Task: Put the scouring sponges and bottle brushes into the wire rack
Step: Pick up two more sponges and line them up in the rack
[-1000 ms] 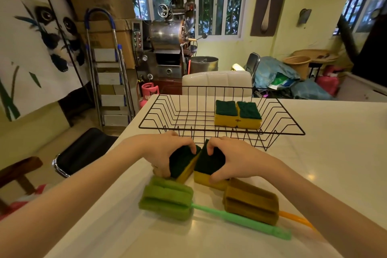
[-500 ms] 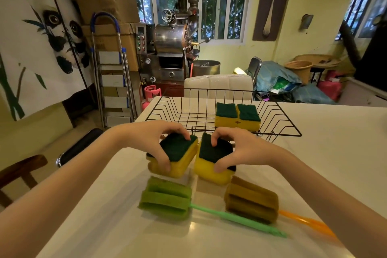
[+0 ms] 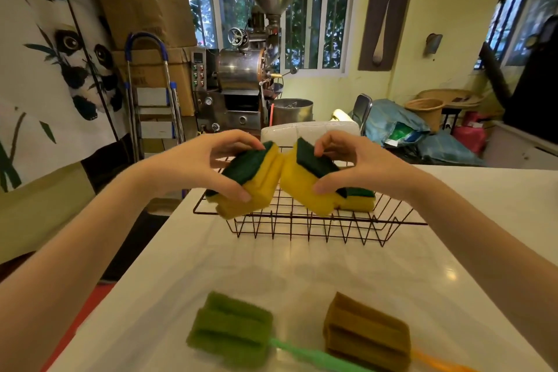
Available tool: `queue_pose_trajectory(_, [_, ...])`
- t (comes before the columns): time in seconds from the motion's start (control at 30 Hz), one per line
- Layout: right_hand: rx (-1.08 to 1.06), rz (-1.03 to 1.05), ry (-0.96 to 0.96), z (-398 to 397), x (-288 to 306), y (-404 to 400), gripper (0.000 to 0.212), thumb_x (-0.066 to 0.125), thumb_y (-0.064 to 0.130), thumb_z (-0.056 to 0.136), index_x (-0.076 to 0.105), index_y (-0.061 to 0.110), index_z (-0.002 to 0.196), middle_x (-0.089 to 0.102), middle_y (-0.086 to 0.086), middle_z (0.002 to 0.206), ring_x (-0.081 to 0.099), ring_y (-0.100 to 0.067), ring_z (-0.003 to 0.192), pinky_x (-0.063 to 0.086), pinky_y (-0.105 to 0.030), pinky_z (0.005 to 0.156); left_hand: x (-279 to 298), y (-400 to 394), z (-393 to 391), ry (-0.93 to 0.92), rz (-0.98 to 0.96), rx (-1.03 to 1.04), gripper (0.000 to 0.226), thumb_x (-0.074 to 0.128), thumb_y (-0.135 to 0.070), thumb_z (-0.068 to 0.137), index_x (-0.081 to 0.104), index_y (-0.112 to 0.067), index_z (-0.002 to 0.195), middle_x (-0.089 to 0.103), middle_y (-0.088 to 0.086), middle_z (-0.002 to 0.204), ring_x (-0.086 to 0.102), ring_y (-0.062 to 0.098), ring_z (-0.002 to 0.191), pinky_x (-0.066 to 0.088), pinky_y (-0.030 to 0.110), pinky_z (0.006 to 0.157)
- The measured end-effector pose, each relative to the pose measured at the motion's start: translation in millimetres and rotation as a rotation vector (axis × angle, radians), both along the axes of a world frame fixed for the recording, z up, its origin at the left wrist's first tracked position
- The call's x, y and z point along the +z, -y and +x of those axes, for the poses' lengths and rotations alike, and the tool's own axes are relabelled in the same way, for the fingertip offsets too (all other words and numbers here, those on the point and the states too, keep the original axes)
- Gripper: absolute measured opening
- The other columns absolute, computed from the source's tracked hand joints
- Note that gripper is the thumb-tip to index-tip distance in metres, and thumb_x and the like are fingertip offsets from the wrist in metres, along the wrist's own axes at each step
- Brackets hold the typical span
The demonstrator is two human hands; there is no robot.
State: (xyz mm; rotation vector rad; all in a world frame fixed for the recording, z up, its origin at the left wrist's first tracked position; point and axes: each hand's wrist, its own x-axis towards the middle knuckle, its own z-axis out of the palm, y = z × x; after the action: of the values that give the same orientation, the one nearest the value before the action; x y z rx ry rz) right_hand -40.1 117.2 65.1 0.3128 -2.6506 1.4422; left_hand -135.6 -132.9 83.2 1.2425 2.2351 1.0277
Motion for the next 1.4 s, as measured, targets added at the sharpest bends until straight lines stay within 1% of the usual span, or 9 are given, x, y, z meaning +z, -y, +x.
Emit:
queue_pose_trajectory(0.07, [-0.022,-0.057,-0.051,-14.3,8.4,-3.7,0.034,0.074,0.012,0.069,0.052,0.028,0.089,0.054,0.009,0.109,0.053,-0.01,0.107,0.048,-0.017,0.077,2.9,-7.6,-11.0,0.002,0.092,0.045,0.076,0.082,-0.054,0.033,0.05,-0.054,0.102,0.054,-0.036,0.105,0.054,-0.015,0.097,0.048,0.003,0.067])
queue_pose_trajectory(0.23, [-0.104,-0.358,-0.128,-60.4,9.9,-16.2,0.032,0.067,0.007,0.075,0.048,0.021,0.096,0.056,0.002,0.106,0.059,-0.015,0.096,0.051,-0.026,0.076,-10.0,-34.8,-51.4,0.027,0.297,0.17,0.074,0.074,-0.008,0.061,0.037,-0.038,0.118,0.05,-0.023,0.105,0.054,-0.005,0.094,0.05,0.006,0.066])
queue_pose_trajectory(0.47, [-0.056,-0.441,0.06,-120.0,-15.4,-33.2,0.034,0.068,0.01,0.074,0.048,0.025,0.097,0.056,0.0,0.111,0.056,-0.025,0.105,0.048,-0.038,0.091,-51.4,-68.7,-113.3,-0.145,-0.066,0.132,0.094,0.079,-0.015,0.062,0.022,-0.029,0.136,0.037,-0.008,0.129,0.036,0.011,0.119,0.04,0.026,0.093])
queue_pose_trajectory(0.63, [-0.178,-0.239,0.104,-150.7,-38.4,-34.9,0.051,0.067,-0.002,0.071,0.044,0.023,0.109,0.046,-0.008,0.127,0.044,-0.026,0.123,0.043,-0.033,0.094,-75.5,-92.6,-139.2,-0.305,-0.195,0.07,0.092,0.08,-0.023,0.06,0.026,-0.025,0.135,0.043,-0.005,0.122,0.042,0.013,0.111,0.04,0.025,0.089])
queue_pose_trajectory(0.83, [-0.194,-0.074,0.096,-157.4,-57.9,-28.5,0.053,0.068,0.005,0.071,0.039,0.019,0.113,0.041,0.0,0.12,0.041,-0.013,0.109,0.043,-0.012,0.069,-91.2,-99.6,-156.5,-0.415,-0.324,0.041,0.088,0.078,-0.034,0.057,0.031,-0.029,0.131,0.047,0.001,0.125,0.045,0.018,0.109,0.044,0.036,0.094])
queue_pose_trajectory(1.0, [-0.185,0.094,-0.039,-154.0,-74.3,-26.7,0.051,0.071,0.011,0.069,0.038,0.02,0.108,0.048,-0.006,0.116,0.047,-0.018,0.105,0.05,-0.027,0.082,-91.1,-97.3,-161.9,-0.445,-0.439,0.015,0.085,0.076,-0.04,0.059,0.032,-0.03,0.131,0.052,0.0,0.124,0.047,0.019,0.108,0.041,0.037,0.096])
queue_pose_trajectory(1.1, [-0.125,0.208,-0.044,-154.5,-77.3,-28.0,0.055,0.073,0.02,0.066,0.038,0.022,0.108,0.047,-0.002,0.112,0.05,-0.015,0.1,0.048,-0.016,0.069,-93.5,-95.2,-160.9,-0.514,-0.525,0.007,0.08,0.07,-0.044,0.063,0.031,-0.031,0.132,0.053,-0.001,0.124,0.046,0.019,0.112,0.028,0.041,0.105])
queue_pose_trajectory(1.2, [-0.07,0.355,-0.021,-155.8,-80.5,-27.6,0.059,0.07,0.031,0.063,0.04,0.022,0.113,0.046,0.003,0.105,0.05,-0.009,0.086,0.042,-0.013,0.058,-94.0,-94.3,-157.0,-0.526,-0.551,0.004,0.082,0.069,-0.039,0.066,0.026,-0.029,0.136,0.05,0.002,0.126,0.045,0.02,0.112,0.038,0.037,0.1])
queue_pose_trajectory(1.4, [-0.01,0.597,-0.001,-156.8,-84.0,-23.2,0.059,0.067,0.036,0.068,0.043,0.018,0.119,0.046,0.004,0.103,0.048,-0.015,0.093,0.043,-0.017,0.064,-96.2,-93.4,-152.4,-0.558,-0.558,0.026,0.084,0.068,-0.043,0.067,0.023,-0.029,0.137,0.047,0.003,0.129,0.046,0.02,0.111,0.043,0.033,0.092])
